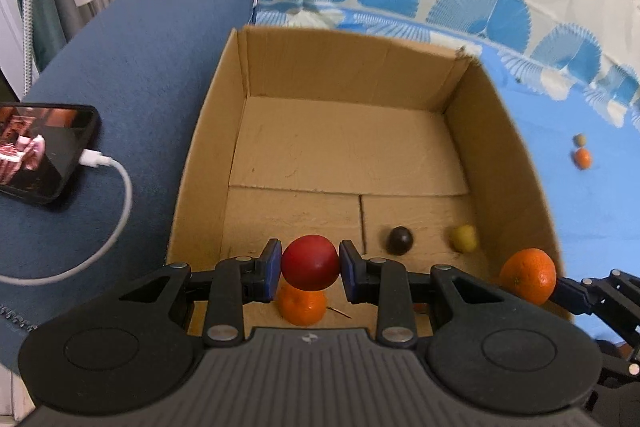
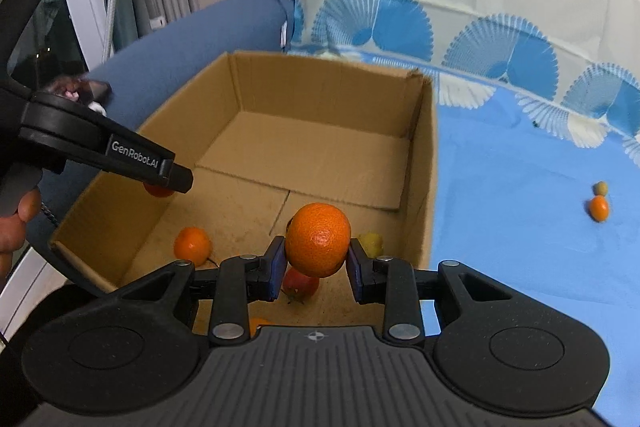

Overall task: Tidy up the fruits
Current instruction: 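Carry the tomato and tangerine over the box, lowering them inside, then open the left tool while the right tool opens, dropping both fruits, then lift both open tools above the box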

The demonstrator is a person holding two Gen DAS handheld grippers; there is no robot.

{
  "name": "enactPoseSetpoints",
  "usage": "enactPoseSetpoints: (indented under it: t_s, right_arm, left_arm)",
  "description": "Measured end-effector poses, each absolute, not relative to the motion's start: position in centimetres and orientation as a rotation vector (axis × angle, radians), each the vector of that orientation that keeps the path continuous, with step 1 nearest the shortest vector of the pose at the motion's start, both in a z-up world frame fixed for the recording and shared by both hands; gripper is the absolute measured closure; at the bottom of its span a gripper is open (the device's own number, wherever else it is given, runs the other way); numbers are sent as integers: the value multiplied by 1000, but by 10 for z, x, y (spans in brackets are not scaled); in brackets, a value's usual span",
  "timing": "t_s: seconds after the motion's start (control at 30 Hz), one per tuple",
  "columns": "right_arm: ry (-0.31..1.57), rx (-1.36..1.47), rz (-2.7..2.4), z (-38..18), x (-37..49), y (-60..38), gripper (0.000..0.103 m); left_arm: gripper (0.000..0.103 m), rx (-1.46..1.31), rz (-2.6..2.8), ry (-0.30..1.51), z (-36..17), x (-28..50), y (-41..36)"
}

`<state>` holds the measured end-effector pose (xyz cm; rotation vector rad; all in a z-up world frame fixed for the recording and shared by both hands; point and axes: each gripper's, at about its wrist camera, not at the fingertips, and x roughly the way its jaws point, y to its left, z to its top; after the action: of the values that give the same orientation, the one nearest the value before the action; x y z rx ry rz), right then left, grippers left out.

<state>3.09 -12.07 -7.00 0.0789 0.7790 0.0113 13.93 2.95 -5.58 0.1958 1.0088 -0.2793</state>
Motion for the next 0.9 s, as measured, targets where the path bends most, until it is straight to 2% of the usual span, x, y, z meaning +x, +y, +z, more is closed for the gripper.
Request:
enactPoseSetpoints:
  t_s: [0.33, 0.37, 0.4, 0.43, 0.47, 0.5, 0.53, 0.57, 0.9]
  right_arm:
    - [826, -3, 36, -92, 54, -110, 69]
    - [828, -12, 36, -94, 54, -110, 69]
    - [831, -20, 36, -95, 55, -109, 69]
    - [834, -30, 34, -94, 57, -109, 60]
    - [832, -39, 34, -93, 57, -108, 51]
    - [821, -46, 29, -90, 57, -108, 32]
    - [797, -55, 13, -85, 55, -108, 16]
    - [774, -66, -8, -81, 52, -107, 12]
    - [749, 2, -62, -46, -8, -112, 6]
  left_arm:
    - [67, 256, -264, 1061, -96, 157, 28]
    - [55, 262, -272, 1059, -97, 157, 27]
    - [32, 263, -282, 1055, -97, 157, 27]
    - [25, 257, -299, 1043, -95, 155, 27]
    - [5, 254, -310, 1032, -93, 153, 26]
    - [0, 253, -309, 1010, -89, 149, 25]
    - [0, 250, -310, 982, -85, 145, 26]
    - [0, 256, -322, 965, -81, 142, 25]
    - [0, 241, -281, 976, -50, 84, 45]
